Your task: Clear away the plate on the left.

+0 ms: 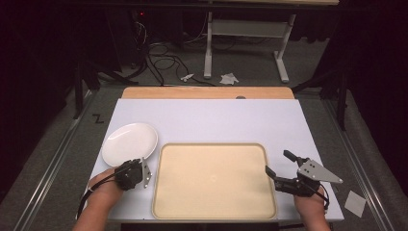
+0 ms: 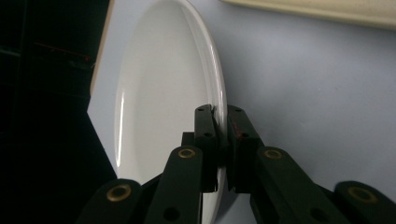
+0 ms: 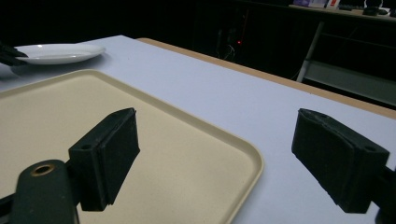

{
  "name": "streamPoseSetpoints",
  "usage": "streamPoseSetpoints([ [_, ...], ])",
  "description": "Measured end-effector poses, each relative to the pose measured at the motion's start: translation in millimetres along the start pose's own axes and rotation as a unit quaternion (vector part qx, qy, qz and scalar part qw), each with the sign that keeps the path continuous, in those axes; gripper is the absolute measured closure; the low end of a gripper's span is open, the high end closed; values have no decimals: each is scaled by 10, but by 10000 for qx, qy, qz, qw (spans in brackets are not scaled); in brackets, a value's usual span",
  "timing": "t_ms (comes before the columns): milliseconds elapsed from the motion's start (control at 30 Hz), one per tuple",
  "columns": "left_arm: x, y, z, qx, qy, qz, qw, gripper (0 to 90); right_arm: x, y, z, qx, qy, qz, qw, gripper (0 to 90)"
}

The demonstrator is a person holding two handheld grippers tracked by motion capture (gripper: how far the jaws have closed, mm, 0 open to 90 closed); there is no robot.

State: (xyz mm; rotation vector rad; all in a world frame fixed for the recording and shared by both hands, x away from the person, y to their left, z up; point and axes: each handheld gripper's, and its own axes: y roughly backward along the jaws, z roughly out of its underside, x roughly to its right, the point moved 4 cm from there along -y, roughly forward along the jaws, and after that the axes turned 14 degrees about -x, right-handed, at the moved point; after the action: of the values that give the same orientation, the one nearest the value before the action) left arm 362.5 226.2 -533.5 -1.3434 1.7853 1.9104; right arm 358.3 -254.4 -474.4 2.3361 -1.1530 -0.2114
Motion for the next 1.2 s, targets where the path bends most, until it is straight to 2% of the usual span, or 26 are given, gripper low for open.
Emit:
streamPoseSetpoints([
  [100, -49, 36, 2, 57, 149, -93, 9998, 862, 1, -2, 3, 8, 34, 2, 10000, 157],
  [167, -82, 49, 3, 145, 336, -56, 9993, 869, -1, -1, 9, -8, 8, 0, 10000, 157],
  [233, -104, 53, 8, 133, 400, -39, 9991, 871, 2, -2, 12, -18, 7, 7, 10000, 157],
  [433, -113, 59, 0, 158, 302, -176, 9993, 871, 2, -8, 9, -20, -35, -3, 10000, 157],
  [467, -105, 61, 6, 132, 330, -196, 9992, 870, 0, -6, 11, -29, -26, 9, 10000, 157],
  [500, -106, 68, 14, 41, 186, -251, 9995, 869, -2, -4, 11, -28, -30, 5, 10000, 157],
  [633, -98, 66, 22, -40, 174, -329, 9993, 870, -9, -2, 14, -23, -39, -19, 10000, 157],
  [667, -98, 67, 25, 31, 252, -323, 9992, 869, -4, -4, 18, -21, -22, -25, 10000, 157],
  [700, -108, 81, 36, 10, 228, -342, 9992, 869, -4, -4, 20, -19, -56, -28, 10000, 157],
  [833, -117, 100, 39, 158, 349, -327, 9987, 870, 8, -6, 23, -26, -68, 0, 10000, 157],
  [1033, -91, 169, 3, 285, 308, -315, 9986, 870, 3, -4, 14, 7, -61, -17, 10000, 157],
  [1133, -93, 219, -13, 299, 235, -358, 9986, 869, -3, -3, 17, 0, -52, -24, 10000, 157],
  [1200, -89, 247, -28, 369, 262, -388, 9982, 870, 1, 0, 16, 3, -65, -16, 10000, 157],
])
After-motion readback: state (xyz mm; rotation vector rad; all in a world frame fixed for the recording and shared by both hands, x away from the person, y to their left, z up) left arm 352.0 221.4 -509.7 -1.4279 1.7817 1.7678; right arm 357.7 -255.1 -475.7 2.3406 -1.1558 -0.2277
